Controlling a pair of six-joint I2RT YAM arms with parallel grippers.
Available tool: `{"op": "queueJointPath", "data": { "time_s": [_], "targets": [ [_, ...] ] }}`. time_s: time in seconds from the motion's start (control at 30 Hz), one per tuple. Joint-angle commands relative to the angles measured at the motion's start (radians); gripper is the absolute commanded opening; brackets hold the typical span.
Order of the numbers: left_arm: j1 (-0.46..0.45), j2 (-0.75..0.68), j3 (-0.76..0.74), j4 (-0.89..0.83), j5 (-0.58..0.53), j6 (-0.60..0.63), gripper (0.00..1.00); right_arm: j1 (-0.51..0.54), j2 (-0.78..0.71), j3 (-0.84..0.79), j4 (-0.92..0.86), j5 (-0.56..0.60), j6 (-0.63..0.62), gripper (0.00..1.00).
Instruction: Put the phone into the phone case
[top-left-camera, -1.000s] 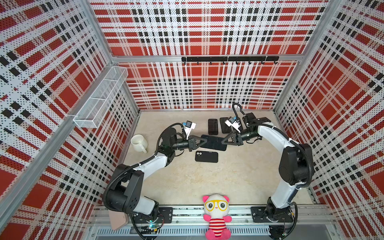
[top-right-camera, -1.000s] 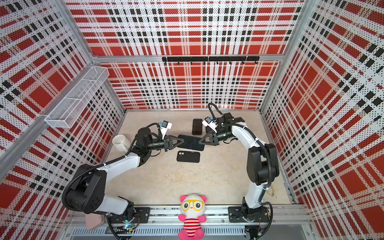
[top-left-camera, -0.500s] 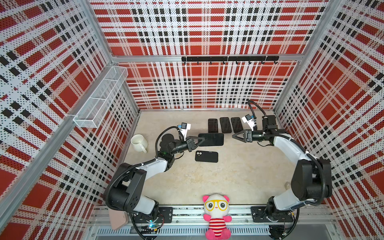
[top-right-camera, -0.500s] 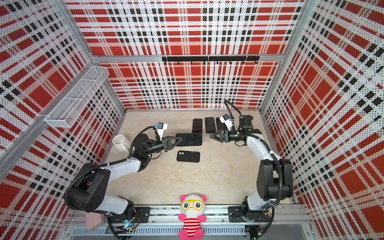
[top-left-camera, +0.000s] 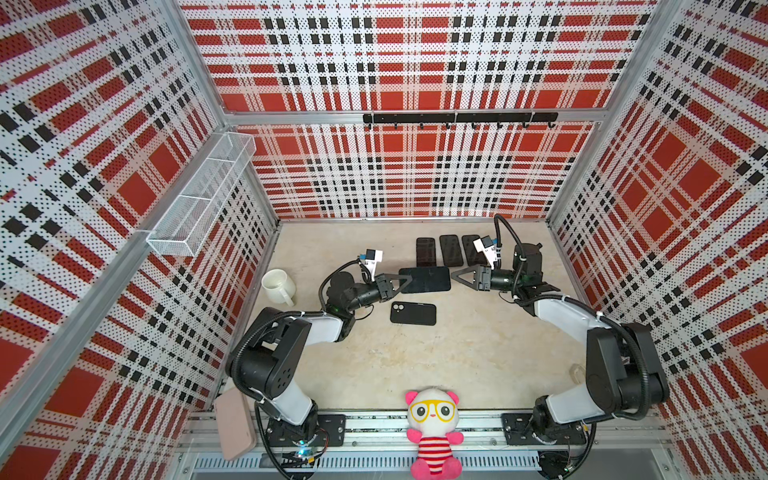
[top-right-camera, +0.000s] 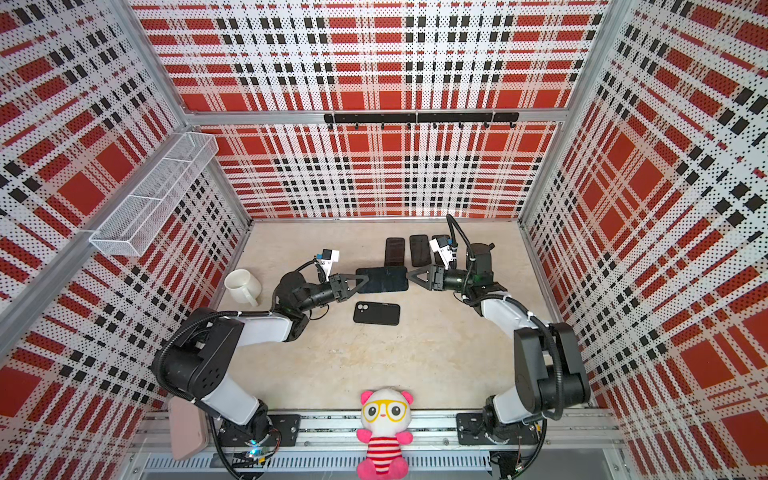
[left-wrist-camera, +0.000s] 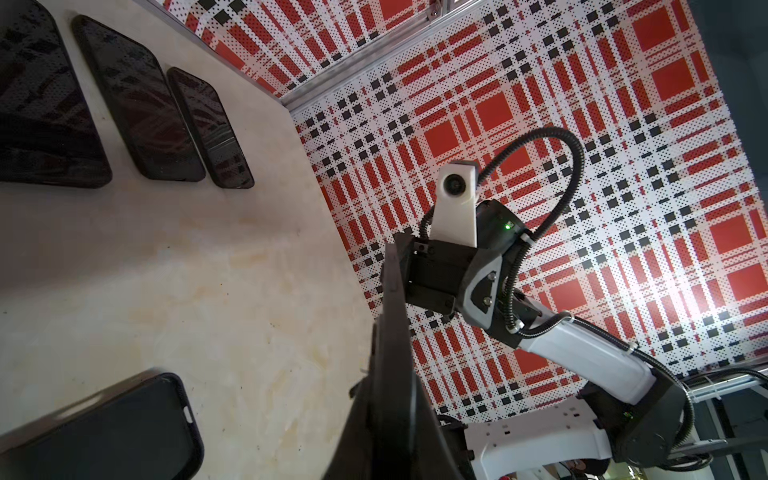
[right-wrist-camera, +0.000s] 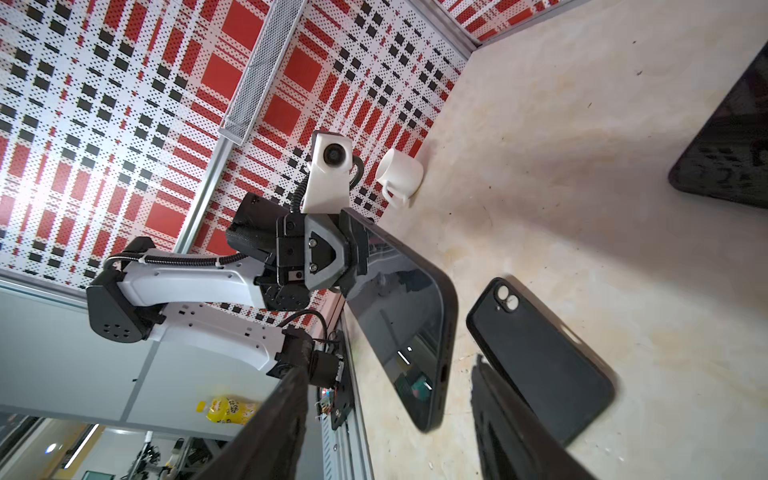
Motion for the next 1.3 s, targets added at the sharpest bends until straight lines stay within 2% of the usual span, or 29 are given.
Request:
{"op": "queueJointPath", "data": {
  "time_s": [0.0,0.13,0.33,0.5,0.63,0.8,1.03,1.17,1.2,1.27],
  "targets": [
    [-0.010,0.002,0.021,0.114,-0.001,-0.033,0.00,0.023,0.053,0.026,0.085,-0.006,0.066,0.65],
    [-0.012,0.024,0.029,0.124,0.012,-0.045,0.00,0.037,0.074,0.013,0.212,-0.042,0.156,0.61],
    [-0.008,0.058,0.029,0.144,0.017,-0.067,0.00,0.049,0.105,-0.011,0.397,-0.083,0.325,0.47],
    [0.001,0.082,0.015,0.240,0.010,-0.129,0.00,0.050,0.154,-0.036,0.555,-0.121,0.452,0.46],
    [-0.001,0.101,0.018,0.247,0.010,-0.131,0.00,0.068,0.175,-0.039,0.643,-0.134,0.514,0.45],
    [0.002,0.112,0.020,0.251,0.015,-0.133,0.00,0.073,0.172,-0.030,0.588,-0.135,0.474,0.38],
    [0.000,0.126,0.029,0.251,0.022,-0.127,0.00,0.075,0.139,0.015,0.299,-0.107,0.266,0.19],
    [-0.002,0.129,0.035,0.247,0.030,-0.113,0.00,0.075,0.117,0.049,0.163,-0.087,0.179,0.13],
    [-0.002,0.128,0.037,0.245,0.030,-0.109,0.02,0.075,0.113,0.057,0.144,-0.085,0.170,0.12],
    [0.004,0.121,0.040,0.231,0.031,-0.093,0.14,0.074,0.105,0.068,0.119,-0.079,0.155,0.09]
  ]
}}
